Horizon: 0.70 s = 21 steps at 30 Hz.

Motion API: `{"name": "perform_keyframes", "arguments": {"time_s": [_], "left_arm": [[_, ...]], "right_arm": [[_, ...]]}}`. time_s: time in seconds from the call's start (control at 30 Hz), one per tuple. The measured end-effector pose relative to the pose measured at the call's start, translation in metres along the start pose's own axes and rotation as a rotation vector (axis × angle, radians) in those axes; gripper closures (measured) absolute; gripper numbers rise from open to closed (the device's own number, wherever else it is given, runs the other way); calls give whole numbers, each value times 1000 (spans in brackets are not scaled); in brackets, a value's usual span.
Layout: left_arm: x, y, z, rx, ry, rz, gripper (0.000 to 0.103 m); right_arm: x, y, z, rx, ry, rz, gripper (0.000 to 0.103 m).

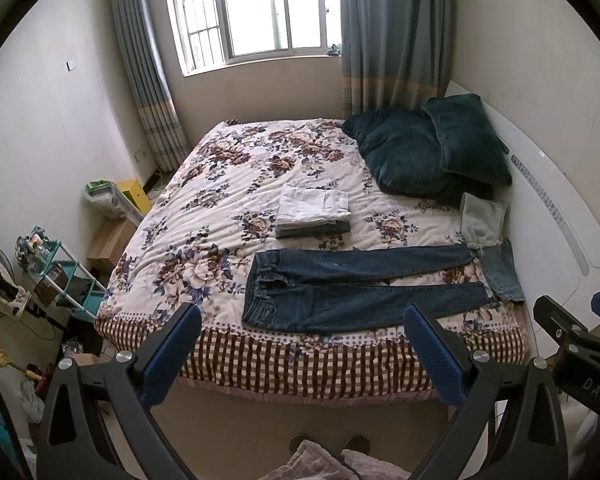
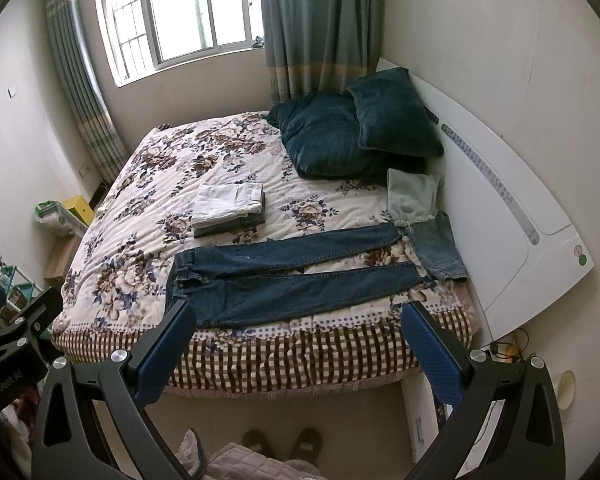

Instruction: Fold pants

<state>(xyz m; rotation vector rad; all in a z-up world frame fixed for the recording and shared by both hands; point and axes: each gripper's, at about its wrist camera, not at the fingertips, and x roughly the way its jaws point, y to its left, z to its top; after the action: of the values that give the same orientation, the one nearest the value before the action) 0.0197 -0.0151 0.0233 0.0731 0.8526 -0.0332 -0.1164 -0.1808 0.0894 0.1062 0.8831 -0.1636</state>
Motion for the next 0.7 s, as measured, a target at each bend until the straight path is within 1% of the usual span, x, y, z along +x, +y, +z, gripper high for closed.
{"name": "perform_keyframes", "arguments": {"time_s": [0.27, 0.4, 0.43, 0.5, 0.6, 0.7], "left_arm": [[0, 0, -1, 0, 1, -1, 0], [2, -3, 1, 0, 4, 0, 0], [3, -4, 1, -2, 6, 2, 0], [6, -6, 2, -8, 9, 6, 0], [16, -9, 1, -30, 14, 24, 0], [31, -11, -4, -56, 24, 45, 0]], "right_arm": [[0, -1, -1, 1, 0, 2, 0], [1, 2, 3, 2, 2, 5, 0], [0, 8, 16, 2, 3, 5, 0], [2, 10, 23, 1, 7, 7, 0], [9, 7, 24, 3, 14, 9, 0], [29, 1, 26, 7, 25, 17, 0]]}}
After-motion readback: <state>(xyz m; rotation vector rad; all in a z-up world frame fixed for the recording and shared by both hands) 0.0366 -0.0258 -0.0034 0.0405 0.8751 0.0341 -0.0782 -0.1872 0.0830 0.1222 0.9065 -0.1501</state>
